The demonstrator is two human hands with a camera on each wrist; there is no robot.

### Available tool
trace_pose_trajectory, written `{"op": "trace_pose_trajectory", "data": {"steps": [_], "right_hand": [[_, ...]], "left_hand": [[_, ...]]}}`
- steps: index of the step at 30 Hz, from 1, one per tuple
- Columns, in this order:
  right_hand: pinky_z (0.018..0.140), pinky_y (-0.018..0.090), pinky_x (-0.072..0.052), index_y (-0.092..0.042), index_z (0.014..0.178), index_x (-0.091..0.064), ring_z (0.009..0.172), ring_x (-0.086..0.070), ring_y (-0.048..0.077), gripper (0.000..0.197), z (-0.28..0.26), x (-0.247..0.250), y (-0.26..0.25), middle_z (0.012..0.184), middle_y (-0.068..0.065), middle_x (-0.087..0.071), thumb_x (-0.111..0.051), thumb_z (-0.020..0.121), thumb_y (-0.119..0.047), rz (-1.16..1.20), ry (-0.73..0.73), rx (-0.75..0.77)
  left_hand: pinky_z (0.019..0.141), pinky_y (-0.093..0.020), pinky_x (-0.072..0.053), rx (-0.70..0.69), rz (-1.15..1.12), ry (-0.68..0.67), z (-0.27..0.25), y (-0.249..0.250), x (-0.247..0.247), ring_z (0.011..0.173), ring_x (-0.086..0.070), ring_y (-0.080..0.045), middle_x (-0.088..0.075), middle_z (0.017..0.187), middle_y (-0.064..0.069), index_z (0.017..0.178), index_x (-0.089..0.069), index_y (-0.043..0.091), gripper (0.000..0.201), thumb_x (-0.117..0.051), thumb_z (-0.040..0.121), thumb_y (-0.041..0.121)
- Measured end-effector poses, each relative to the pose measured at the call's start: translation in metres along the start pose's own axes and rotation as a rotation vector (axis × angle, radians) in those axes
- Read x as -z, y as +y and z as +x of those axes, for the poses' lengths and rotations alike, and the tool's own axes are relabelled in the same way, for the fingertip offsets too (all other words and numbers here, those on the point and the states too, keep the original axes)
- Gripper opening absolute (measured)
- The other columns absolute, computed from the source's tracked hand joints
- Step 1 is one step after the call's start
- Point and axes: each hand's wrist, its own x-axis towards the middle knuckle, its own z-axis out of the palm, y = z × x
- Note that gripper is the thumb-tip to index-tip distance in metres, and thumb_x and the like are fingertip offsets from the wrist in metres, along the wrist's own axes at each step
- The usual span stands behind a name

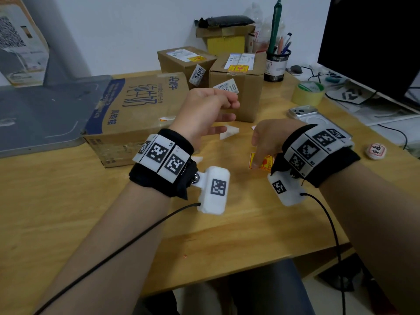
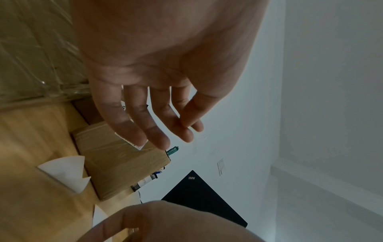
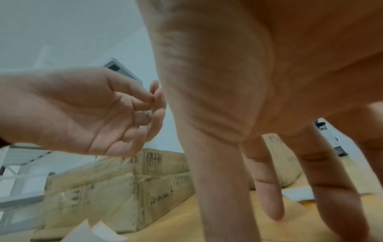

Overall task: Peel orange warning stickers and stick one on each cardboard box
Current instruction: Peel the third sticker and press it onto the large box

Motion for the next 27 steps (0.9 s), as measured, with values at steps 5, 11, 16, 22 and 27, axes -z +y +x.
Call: {"op": "trace_pose_trajectory", "data": {"steps": [5, 11, 16, 22, 27], "right_hand": [[0.076, 0.032, -0.056, -0.009, 0.095, -0.073, 0.078, -0.065, 0.019, 0.051, -0.003, 0.000, 0.003, 0.090, 0.007, -0.073, -0.092, 0.064, -0.045, 0.008, -0.018, -0.011], [0.066, 0.028, -0.047, -0.007, 0.083, -0.070, 0.062, -0.057, 0.018, 0.044, -0.011, -0.004, -0.003, 0.067, 0.002, -0.062, -0.088, 0.071, -0.046, 0.017, 0.030, 0.025], [0.064, 0.041, -0.065, -0.004, 0.097, -0.071, 0.062, -0.071, 0.020, 0.033, -0.017, 0.010, -0.021, 0.080, 0.013, -0.072, -0.086, 0.078, -0.027, 0.363, 0.180, 0.182], [0.037, 0.022, -0.042, -0.018, 0.083, -0.066, 0.032, -0.043, 0.010, 0.027, -0.026, 0.052, -0.059, 0.046, 0.000, -0.050, -0.087, 0.077, -0.034, 0.677, 0.432, 0.367], [0.040, 0.023, -0.046, -0.016, 0.103, -0.073, 0.038, -0.048, 0.007, 0.035, -0.007, 0.062, -0.083, 0.057, 0.000, -0.058, -0.086, 0.077, -0.036, 0.736, 0.465, 0.473]], "left_hand": [[0.072, -0.035, -0.058, -0.011, -0.008, -0.016, -0.005, 0.001, -0.002, 0.075, -0.070, -0.016, -0.076, 0.083, 0.004, 0.085, -0.073, 0.020, 0.027, -0.053, 0.093, 0.003], [0.066, -0.033, -0.059, -0.019, -0.008, -0.020, -0.007, 0.004, 0.001, 0.070, -0.069, -0.016, -0.075, 0.083, 0.003, 0.087, -0.073, 0.018, 0.026, -0.053, 0.093, 0.003], [0.044, -0.018, -0.044, -0.096, 0.048, 0.059, -0.001, 0.017, 0.012, 0.057, -0.060, -0.009, -0.075, 0.088, 0.002, 0.089, -0.075, 0.018, 0.021, -0.058, 0.091, 0.005], [0.049, -0.014, -0.035, -0.224, 0.354, 0.262, 0.019, 0.030, 0.057, 0.050, -0.048, 0.007, -0.067, 0.068, 0.016, 0.090, -0.080, 0.014, 0.022, -0.065, 0.093, 0.029], [0.044, -0.020, -0.026, -0.164, 0.311, 0.210, 0.027, 0.029, 0.083, 0.053, -0.039, -0.010, -0.069, 0.077, 0.003, 0.081, -0.077, 0.022, 0.022, -0.067, 0.092, 0.038]]}}
